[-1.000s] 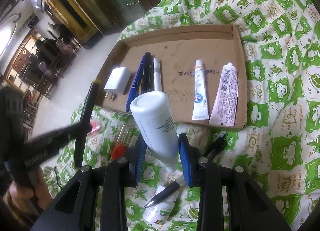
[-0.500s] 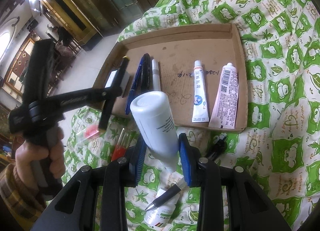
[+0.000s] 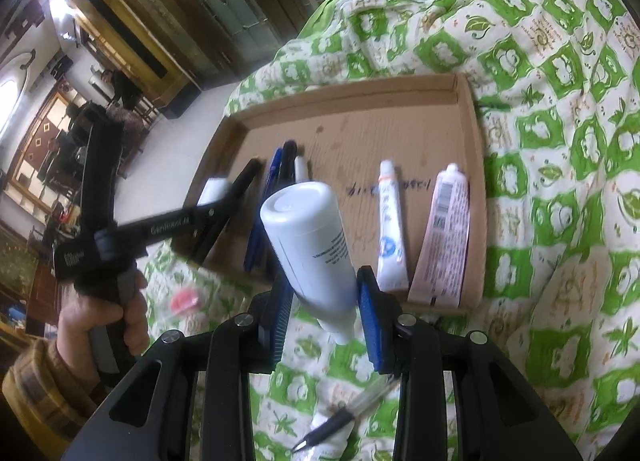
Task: Organize rigid objects
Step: 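Carry the black marker and white bottle over the tray, then lower the marker and bottle into the tray and open both tools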
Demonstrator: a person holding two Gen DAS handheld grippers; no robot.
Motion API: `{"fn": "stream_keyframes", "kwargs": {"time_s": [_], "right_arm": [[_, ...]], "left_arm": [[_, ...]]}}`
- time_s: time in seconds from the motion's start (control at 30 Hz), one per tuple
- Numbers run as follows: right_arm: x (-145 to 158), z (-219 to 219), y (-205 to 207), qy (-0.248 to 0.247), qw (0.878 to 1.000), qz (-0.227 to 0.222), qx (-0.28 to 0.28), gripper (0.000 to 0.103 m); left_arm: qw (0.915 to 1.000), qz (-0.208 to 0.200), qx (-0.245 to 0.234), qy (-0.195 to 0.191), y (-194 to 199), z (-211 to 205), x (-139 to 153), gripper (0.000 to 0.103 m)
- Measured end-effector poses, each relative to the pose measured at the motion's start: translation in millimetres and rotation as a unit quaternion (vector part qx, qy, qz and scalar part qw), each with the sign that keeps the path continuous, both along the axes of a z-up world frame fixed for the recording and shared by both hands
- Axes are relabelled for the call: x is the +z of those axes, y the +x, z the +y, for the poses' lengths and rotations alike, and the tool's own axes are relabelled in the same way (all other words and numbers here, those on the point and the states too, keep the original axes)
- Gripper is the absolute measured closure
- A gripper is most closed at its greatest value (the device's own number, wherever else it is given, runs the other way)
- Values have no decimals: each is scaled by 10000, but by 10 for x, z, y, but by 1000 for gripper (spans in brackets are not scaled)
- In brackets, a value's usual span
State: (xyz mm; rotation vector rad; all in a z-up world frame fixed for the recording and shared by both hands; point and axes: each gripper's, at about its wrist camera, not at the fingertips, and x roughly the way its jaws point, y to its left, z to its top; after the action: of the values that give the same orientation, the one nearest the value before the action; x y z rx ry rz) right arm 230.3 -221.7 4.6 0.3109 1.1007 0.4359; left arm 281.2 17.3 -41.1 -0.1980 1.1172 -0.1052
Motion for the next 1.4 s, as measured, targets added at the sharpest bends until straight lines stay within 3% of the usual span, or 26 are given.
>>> {"fn": "stream_keyframes", "kwargs": {"time_s": [0.17, 0.33, 0.7, 1.03, 1.4], "right_arm": [[-55, -50, 186, 272, 9993, 149, -212, 74], [-107, -16, 322, 259, 9992, 122, -292, 74], [-504, 188, 540, 49, 9976, 639, -248, 76], [-483, 301, 621, -133, 9990, 398, -131, 76], [-480, 322, 772, 42, 9996, 206, -201, 76]], "left_arm": [[9998, -153, 31, 146, 13, -57, -16, 90], [9997, -168, -62, 190, 19, -140, -57, 90], [9991, -186, -135, 352, -10, -229, -136, 90], [9987, -244, -146, 429, -29, -238, -149, 90], [9984, -269, -158, 468, -25, -245, -146, 90]]}}
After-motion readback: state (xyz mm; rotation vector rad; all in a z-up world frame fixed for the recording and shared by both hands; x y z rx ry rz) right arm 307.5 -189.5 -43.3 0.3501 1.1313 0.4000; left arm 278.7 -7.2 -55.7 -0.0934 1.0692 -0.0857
